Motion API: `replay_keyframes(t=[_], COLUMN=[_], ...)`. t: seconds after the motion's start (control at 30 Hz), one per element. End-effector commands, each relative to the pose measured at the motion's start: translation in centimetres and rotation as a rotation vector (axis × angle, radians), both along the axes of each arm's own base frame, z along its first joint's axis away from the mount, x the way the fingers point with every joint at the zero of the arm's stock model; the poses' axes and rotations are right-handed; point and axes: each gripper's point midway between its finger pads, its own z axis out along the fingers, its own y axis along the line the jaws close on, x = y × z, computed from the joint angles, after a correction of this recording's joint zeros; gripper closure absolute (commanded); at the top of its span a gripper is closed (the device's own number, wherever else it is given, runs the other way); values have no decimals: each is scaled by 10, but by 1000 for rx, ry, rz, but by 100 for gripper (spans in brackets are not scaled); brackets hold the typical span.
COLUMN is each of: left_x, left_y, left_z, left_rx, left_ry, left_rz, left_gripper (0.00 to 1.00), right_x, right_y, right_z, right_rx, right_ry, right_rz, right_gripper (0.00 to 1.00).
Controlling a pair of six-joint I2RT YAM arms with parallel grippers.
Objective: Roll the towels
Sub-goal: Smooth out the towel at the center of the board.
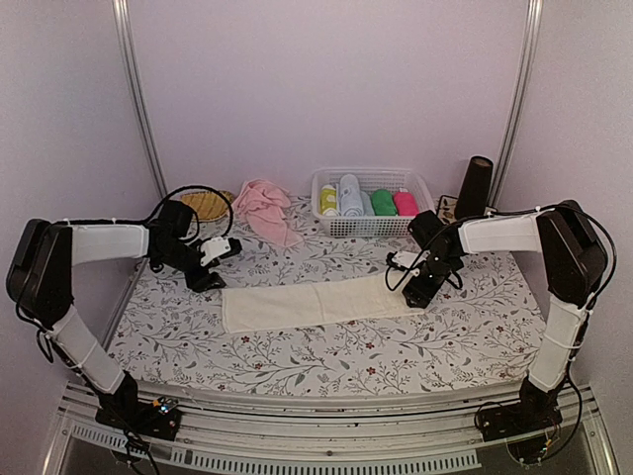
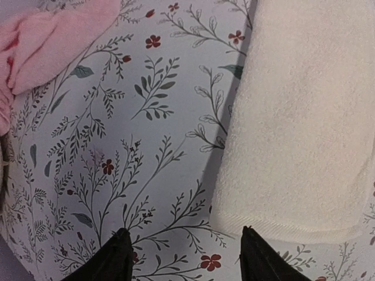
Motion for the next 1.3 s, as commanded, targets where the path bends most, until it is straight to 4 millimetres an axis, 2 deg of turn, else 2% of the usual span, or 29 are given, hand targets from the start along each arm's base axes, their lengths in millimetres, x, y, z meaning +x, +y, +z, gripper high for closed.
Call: replay_keyframes(t=[0.0,0.23,0.33,0.37,0.53,0.73,0.9,1.03,1.17,1.27], left_x=[-5,-15,-17,-16,-19,-31,-34,-28,-24,-23], left_y=[-16,-11,-9,-8,-1,-9,-11,-6,-6,-10], left_z=[22,-4,-10,-12,-17,-16,-23,-31,-37,-35], left_rx=[-121,-147,-169,-172,-197,-253,-267,-245,-250,-279], left_ry=[28,196,250,263,320,390,432,428,439,456], left_rz=[-1,114,157,171,209,195,207,256,285,290], left_gripper=[38,57,69,70,72,70,65,62,65,72], right_x=[-2,-3,-3,-4,-5,-5,-5,-6,-6,-6], right_y=[-5,-3,-3,-2,-2,-2,-1,-1,-1,-1], right_z=[-2,1,0,0,-3,-2,-3,-4,-5,-6], right_rx=[-26,-28,-30,-30,-36,-36,-36,-36,-38,-41], right_ry=[0,-9,-10,-8,-2,-7,-6,-3,0,0], right_rz=[-5,-3,-3,-2,1,2,0,2,2,3], right_gripper=[21,21,21,21,21,21,21,21,21,20])
